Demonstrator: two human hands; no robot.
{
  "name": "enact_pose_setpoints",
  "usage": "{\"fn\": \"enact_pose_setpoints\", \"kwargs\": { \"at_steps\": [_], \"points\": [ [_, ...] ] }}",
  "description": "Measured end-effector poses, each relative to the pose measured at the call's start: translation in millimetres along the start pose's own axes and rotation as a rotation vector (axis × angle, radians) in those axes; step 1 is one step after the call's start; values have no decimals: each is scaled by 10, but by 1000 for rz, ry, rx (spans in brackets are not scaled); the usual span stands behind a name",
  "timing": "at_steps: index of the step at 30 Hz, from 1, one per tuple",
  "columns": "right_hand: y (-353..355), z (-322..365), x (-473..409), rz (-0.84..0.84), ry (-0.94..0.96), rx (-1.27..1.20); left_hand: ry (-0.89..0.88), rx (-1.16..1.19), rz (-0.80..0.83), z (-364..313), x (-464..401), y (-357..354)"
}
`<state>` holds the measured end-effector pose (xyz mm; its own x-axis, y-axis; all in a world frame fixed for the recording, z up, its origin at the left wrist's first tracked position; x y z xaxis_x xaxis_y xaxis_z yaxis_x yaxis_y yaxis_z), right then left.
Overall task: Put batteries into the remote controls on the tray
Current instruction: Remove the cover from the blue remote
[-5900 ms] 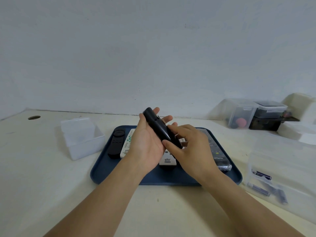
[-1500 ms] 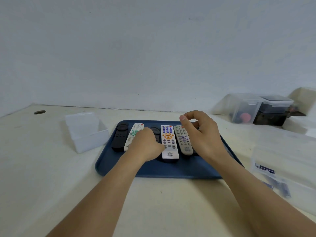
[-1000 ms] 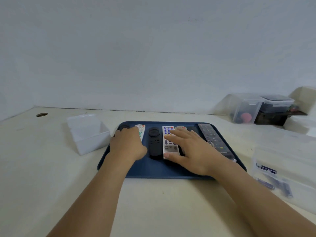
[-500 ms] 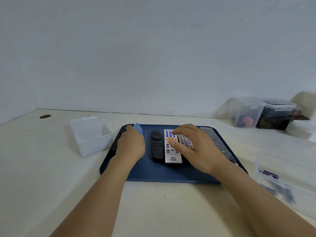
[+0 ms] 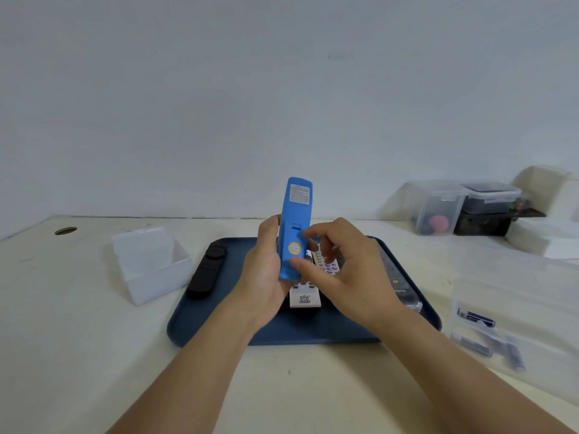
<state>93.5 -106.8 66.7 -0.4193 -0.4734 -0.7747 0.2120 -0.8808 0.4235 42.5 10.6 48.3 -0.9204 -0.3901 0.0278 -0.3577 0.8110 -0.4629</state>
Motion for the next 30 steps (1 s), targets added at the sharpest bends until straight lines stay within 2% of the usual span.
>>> {"fn": "enact_pose_setpoints", "kwargs": {
  "at_steps": [4,9,16,23,27,30],
  "points": [
    [-26,-54,11,-8,-37,2,-4,-34,13,106,8,-53],
    [-17,-102,-3,-48,-101,48,-59,-210,-1,142,40,-96],
    [0,-119,-7,-101,-157,-69,-104,-355,-29,176,20,-114],
    [-45,-167,2,-27,-194,-54,-87,-371,16,227,19,-116],
    [-43,-205,7,-19,-272,-165,-73,-368,-33,230,-7,-90],
    [-37,-151,-8,-31,-318,-262,-32,-262,-80,196,-21,-64]
  ]
}}
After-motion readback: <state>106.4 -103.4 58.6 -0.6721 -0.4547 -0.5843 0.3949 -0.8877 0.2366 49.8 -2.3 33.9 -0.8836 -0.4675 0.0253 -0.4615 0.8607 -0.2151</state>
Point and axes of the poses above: each hand's wrist, its own x-axis away from the middle knuckle, its own y-axis out of the back of the hand, z = x × y, the point moved 5 cm from there along -x, towards the middle knuckle, and after that the axes turned 5 degrees about y, right-handed, at the moved point
